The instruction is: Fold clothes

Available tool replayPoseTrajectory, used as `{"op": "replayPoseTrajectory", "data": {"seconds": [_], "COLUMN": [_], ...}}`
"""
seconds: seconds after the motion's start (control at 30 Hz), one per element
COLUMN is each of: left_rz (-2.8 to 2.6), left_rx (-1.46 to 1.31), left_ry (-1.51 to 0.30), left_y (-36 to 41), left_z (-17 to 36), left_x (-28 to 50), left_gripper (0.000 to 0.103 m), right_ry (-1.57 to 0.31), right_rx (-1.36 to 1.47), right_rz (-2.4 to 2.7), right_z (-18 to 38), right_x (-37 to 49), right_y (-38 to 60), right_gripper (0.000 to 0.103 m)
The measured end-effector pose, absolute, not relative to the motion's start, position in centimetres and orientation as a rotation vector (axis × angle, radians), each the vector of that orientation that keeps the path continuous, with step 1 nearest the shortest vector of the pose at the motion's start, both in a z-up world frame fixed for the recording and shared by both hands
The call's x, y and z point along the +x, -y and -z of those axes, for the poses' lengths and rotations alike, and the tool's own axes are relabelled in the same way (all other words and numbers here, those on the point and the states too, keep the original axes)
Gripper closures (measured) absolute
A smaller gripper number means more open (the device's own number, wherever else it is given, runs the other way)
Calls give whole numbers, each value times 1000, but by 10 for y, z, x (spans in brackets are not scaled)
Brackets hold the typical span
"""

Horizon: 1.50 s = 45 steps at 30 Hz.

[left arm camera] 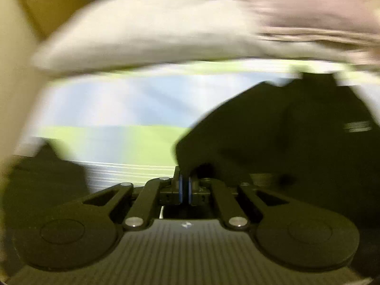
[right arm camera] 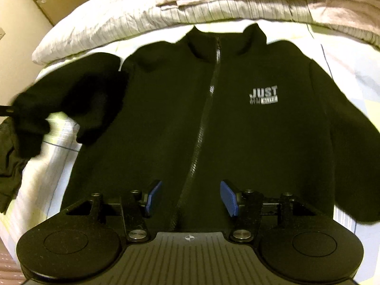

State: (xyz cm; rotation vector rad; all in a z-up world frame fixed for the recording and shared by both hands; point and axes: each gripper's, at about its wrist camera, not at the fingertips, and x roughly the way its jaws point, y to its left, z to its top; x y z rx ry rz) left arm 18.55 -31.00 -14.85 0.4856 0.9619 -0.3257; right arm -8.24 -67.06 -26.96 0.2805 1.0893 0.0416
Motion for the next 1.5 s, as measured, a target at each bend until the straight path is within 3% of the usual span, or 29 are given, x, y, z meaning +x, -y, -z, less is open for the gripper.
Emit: {"op": "replayPoseTrajectory", "data": {"seconds": [0.17, 0.3, 0.5, 0.6, 0.67, 0.7, 0.93, 1.13, 1.17, 1.2, 1.23, 1.27, 1.3, 1.33, 1.5], "left_rz": [86, 184, 497, 624, 691, 715, 785, 719, 717, 723, 729, 728, 719, 713, 741], "left_rx": [552, 520, 390, 338, 306, 286, 220, 224, 233, 256, 283, 306, 317, 327, 353], "left_ry": [-971, -996, -1173, -1236, -1269, -1288, -1425, -1476, -1473, -1467, -1461, -1452, -1434, -1409, -1387], "left_y": [247, 264, 313, 330, 336, 334, 307, 309, 312, 316, 320, 323, 323, 321, 302], "left_z": [146, 178, 247, 266, 273, 276, 295, 316, 317, 316, 315, 312, 305, 294, 250], "left_x": [211, 175, 84, 38, 9, -6, -85, -114, -118, -122, -125, -128, -129, -130, -147], "left_gripper": [71, 63, 57, 46, 39, 39, 38, 40, 43, 54, 86, 98, 100, 100, 98], "right_ry": [-1085, -1098, -1164, -1197, -1216, -1223, -1256, -1312, -1320, -1328, -1337, -1355, -1376, -1397, -1395], "right_rx": [277, 267, 276, 298, 328, 343, 435, 580, 602, 621, 639, 635, 623, 611, 551], "right_rz": [-50, -58, 1, 61, 108, 128, 218, 164, 133, 103, 72, 59, 52, 45, 28], "right_z": [268, 266, 273, 275, 275, 275, 278, 318, 325, 332, 340, 345, 349, 353, 308], "right_x": [-80, -88, -117, -146, -169, -182, -272, -317, -319, -321, -323, -324, -325, -327, -351], "right_y": [658, 650, 655, 667, 678, 684, 718, 740, 739, 738, 737, 736, 735, 734, 773], "right_gripper": [46, 45, 45, 45, 33, 22, 21, 22, 22, 22, 22, 29, 66, 93, 94]}}
